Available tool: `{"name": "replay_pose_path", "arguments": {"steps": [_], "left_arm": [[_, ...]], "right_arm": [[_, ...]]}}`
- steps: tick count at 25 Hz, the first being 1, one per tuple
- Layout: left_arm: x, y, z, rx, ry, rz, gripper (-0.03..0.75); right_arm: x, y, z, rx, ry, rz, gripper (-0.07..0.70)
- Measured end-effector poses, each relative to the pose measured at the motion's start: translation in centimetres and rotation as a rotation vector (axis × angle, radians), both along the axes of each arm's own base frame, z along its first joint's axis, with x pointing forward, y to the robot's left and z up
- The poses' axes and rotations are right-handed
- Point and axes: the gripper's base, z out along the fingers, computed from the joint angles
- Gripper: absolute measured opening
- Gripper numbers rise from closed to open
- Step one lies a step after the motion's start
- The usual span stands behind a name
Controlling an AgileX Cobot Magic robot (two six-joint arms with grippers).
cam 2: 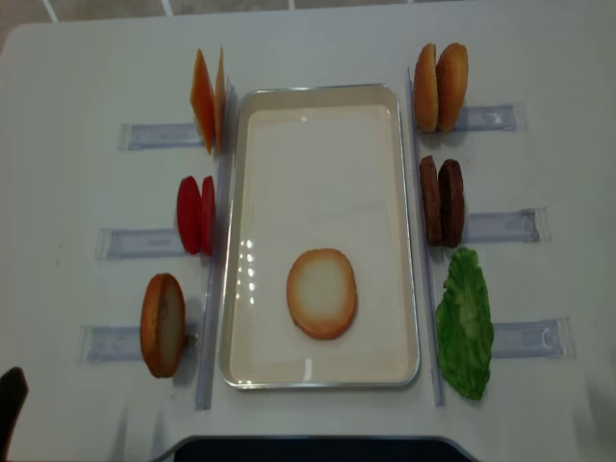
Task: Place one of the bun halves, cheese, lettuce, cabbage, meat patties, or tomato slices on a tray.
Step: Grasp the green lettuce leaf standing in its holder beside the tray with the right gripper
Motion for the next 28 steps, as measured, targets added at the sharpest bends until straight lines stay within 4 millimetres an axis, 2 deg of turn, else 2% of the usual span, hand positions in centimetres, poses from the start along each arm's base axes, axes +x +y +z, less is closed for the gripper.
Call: {"name": "replay_pose_path", "arguments": {"steps": [8,10,16,21,28], "left_arm": [[0.0,0.0,0.0,0.0,0.0,0.0,0.391],[0.0,0.0,0.0,0.0,0.0,0.0,0.391],[0.0,0.0,0.0,0.0,0.0,0.0,0.391],[0.0,0.0,0.0,0.0,0.0,0.0,0.391],[0.0,0.0,0.0,0.0,0.0,0.0,0.391]], "right_arm": [[4.6,0.0,0.9,0.012,0.165,0.014,0.475],[6.4,-0.1,0.8,0.016,0.224,0.016,0.475],[9.3,0.3,1.8,0.03,0.251,0.039,0.475],[9.4,1.3,1.9,0.031,0.265,0.024,0.475],[8.7,4.0,1.9,0.04,0.295,0.043,0.475]]}}
